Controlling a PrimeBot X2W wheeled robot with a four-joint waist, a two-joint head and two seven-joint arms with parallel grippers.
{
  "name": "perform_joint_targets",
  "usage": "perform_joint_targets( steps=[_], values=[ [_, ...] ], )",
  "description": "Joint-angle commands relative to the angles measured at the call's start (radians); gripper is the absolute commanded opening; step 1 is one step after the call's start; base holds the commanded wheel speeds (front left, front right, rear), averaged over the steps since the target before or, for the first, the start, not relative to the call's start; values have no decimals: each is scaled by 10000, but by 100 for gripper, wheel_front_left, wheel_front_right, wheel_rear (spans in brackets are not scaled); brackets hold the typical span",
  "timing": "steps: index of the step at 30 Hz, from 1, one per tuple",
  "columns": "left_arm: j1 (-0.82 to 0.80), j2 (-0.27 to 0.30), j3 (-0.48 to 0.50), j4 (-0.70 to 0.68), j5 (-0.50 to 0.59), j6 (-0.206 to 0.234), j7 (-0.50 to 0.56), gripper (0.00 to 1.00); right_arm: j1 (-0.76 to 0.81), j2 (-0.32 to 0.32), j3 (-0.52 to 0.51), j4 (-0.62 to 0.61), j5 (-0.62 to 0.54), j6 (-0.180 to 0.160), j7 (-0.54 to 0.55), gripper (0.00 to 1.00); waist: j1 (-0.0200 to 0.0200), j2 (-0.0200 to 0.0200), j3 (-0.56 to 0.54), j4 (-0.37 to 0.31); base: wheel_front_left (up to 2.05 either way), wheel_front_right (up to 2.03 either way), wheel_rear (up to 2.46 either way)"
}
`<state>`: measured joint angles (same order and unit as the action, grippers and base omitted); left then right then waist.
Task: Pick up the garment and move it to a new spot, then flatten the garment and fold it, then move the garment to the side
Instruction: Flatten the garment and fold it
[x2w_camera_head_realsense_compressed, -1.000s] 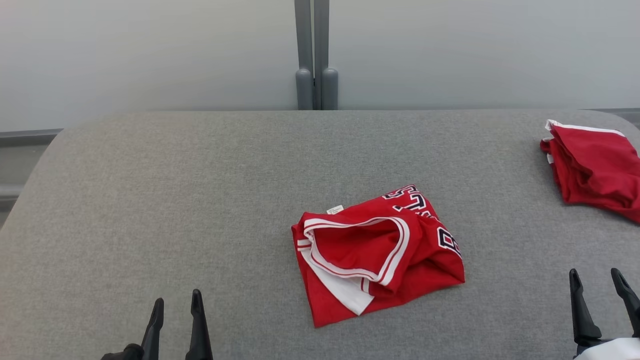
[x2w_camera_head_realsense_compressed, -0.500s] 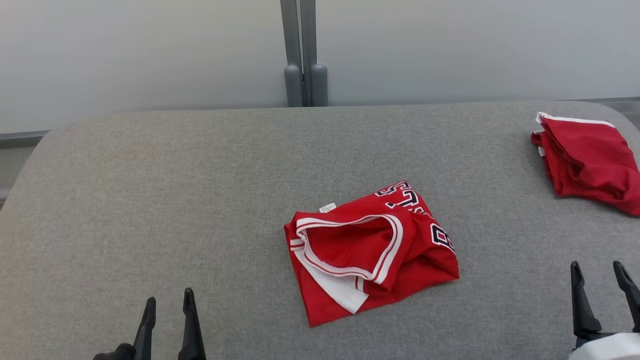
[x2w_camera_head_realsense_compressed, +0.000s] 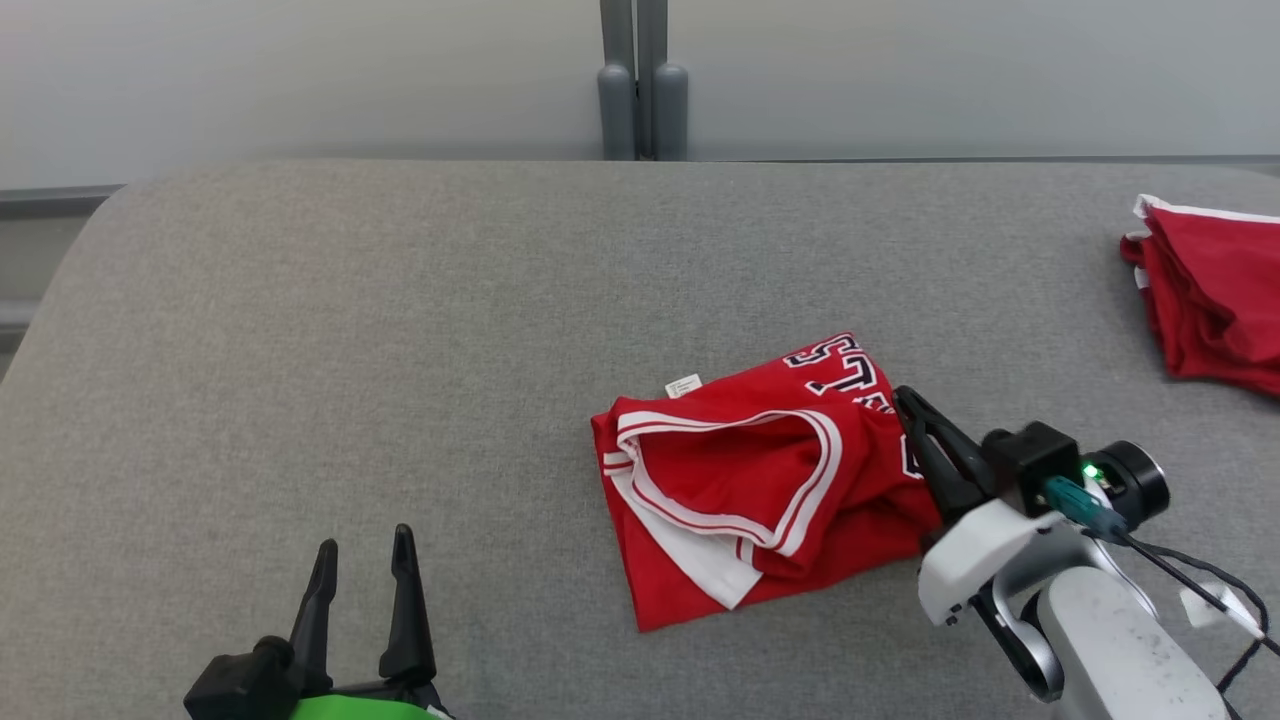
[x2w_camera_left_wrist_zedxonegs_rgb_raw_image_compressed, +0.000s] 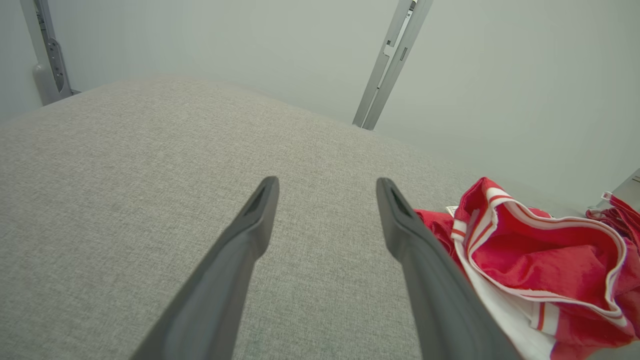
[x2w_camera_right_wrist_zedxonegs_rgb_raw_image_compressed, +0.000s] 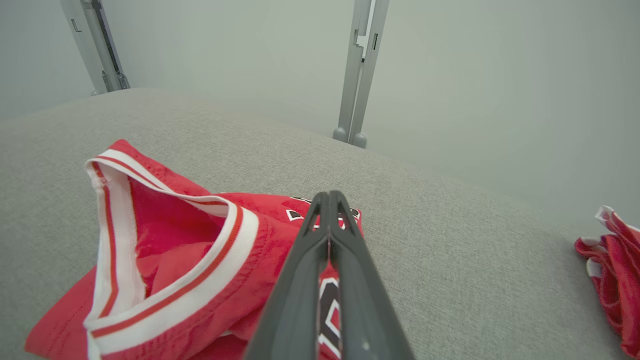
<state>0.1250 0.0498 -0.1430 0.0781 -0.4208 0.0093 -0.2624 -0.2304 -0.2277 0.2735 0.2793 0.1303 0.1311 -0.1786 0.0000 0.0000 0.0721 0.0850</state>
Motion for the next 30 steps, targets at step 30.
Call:
perform_joint_targets(
  steps=[30],
  values=[
    [-592, 21, -792, 221, -448, 227, -25, 100, -1560, 1224, 2947, 2200, 2432, -3, 2613, 0, 0, 0, 1044, 1714, 0, 0, 0]
  ],
)
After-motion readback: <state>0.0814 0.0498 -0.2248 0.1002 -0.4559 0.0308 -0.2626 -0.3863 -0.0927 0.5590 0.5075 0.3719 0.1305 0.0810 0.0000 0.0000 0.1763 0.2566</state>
